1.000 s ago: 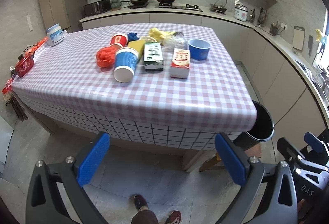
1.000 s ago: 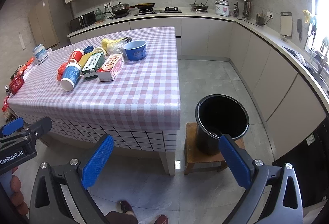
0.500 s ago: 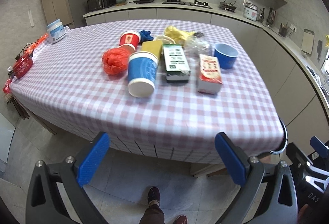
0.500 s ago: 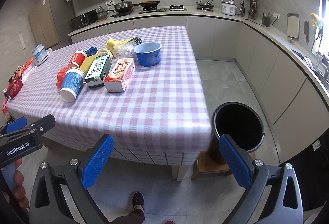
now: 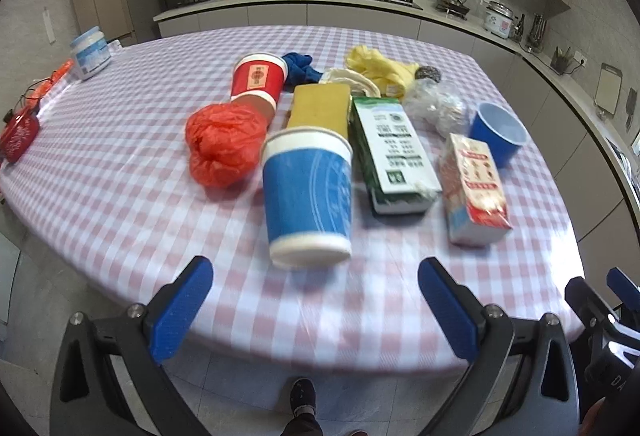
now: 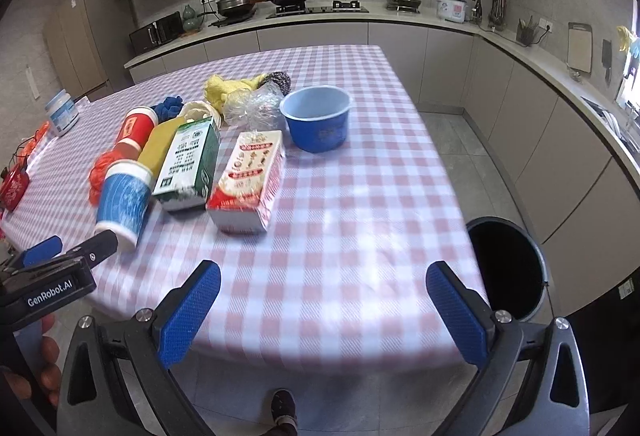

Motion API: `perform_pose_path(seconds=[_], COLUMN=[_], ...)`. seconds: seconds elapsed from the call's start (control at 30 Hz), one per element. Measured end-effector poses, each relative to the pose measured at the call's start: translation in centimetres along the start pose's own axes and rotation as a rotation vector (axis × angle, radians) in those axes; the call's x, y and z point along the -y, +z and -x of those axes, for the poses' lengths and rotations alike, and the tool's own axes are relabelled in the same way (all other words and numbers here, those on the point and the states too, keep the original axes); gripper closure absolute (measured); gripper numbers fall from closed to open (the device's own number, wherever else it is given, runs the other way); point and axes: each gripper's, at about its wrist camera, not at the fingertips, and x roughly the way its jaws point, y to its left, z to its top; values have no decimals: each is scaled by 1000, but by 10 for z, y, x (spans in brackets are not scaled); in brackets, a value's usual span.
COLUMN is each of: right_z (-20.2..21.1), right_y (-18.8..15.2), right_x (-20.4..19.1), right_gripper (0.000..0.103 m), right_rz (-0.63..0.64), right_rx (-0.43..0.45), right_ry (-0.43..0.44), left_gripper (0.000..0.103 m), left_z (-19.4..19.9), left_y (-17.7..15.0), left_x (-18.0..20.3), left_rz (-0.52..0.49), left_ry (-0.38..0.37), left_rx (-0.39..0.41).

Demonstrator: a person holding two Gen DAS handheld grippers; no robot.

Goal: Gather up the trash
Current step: 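Approach the table and grasp the blue paper cup with the left gripper while the right grasps the red-white carton, then lift the blue cup and red-white carton and carry both over the black bin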

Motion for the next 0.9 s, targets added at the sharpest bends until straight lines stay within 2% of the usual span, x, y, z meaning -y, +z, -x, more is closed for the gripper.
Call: perform_pose_path(seconds=[0.4, 0.53, 0.57, 0.9], right_z=[-62, -82, -87, -129], right_y=[38, 45, 46, 52], right_x=[-37, -45, -47, -64], right_gripper=[0, 1, 3, 44], right_rz=[-14, -22, -22, -26], right_rx=[-18, -39, -40, -113], right_ry=[18, 21, 20, 38], left_gripper=[18, 35, 39, 42], left_z=[-48, -58, -59, -63], left_y=[21, 23, 23, 25], left_x=[-13, -17, -18, -27], left_rz=[-48, -60, -62, -97], left_ry=[-46, -99, -108, -196], left_rx=[-62, -92, -96, -91])
